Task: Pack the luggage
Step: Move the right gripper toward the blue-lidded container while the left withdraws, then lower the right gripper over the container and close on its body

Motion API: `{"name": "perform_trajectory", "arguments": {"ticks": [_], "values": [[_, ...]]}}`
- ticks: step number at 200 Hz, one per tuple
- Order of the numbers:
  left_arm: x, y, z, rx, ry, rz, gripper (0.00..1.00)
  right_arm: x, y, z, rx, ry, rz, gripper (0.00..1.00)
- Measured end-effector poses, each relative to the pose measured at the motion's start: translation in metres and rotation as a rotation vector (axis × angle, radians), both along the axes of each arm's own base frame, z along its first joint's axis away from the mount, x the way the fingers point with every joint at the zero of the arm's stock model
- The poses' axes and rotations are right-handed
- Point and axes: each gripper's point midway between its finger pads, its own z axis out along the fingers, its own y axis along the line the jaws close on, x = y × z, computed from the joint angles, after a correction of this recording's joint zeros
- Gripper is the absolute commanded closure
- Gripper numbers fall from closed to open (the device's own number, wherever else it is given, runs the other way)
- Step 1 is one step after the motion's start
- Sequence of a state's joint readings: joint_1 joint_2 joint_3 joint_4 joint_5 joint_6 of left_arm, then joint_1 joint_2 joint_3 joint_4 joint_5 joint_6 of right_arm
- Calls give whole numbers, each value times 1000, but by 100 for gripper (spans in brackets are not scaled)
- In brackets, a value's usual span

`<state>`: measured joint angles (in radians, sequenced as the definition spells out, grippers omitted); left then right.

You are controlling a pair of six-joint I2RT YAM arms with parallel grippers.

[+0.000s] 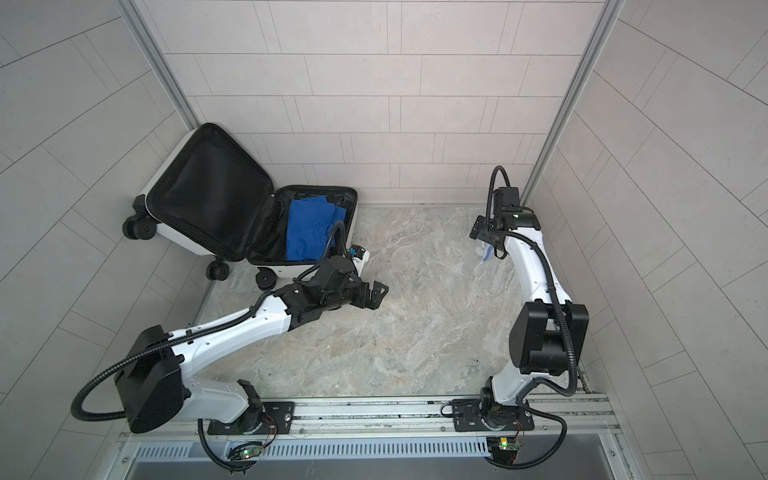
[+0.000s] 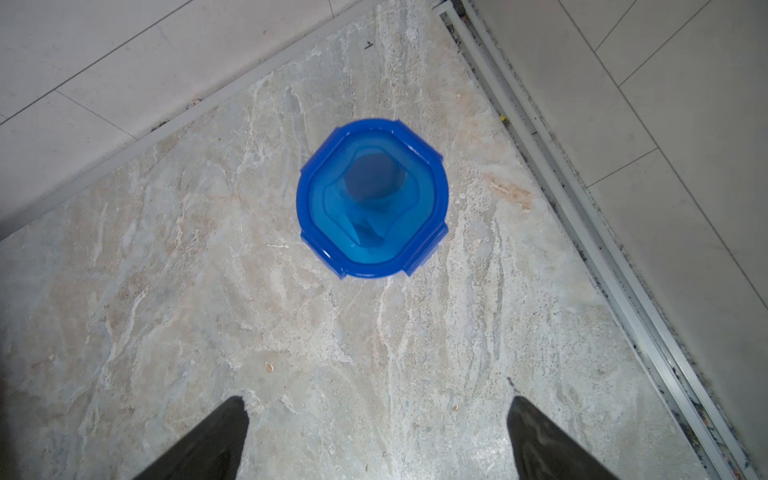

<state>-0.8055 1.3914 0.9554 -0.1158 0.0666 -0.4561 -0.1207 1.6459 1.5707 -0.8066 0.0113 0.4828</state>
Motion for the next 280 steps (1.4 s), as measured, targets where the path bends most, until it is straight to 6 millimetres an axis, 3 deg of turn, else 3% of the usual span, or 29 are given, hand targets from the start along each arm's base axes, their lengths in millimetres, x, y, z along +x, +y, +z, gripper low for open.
{"name": "perform_trajectory", "arguments": {"ticks": [117, 163, 210, 280], "values": [[3, -2, -8, -16, 9, -10, 0, 52, -14, -21, -64, 138, 46, 0], [3, -8, -7, -42, 13, -34, 0, 58, -18, -32, -123, 201, 129, 0], [0, -13, -18, -33, 49, -60, 0, 60, -20, -31, -164, 208, 192, 0], [0, -14, -16, -41, 49, -68, 0, 72, -32, -43, -207, 258, 185, 0]]}}
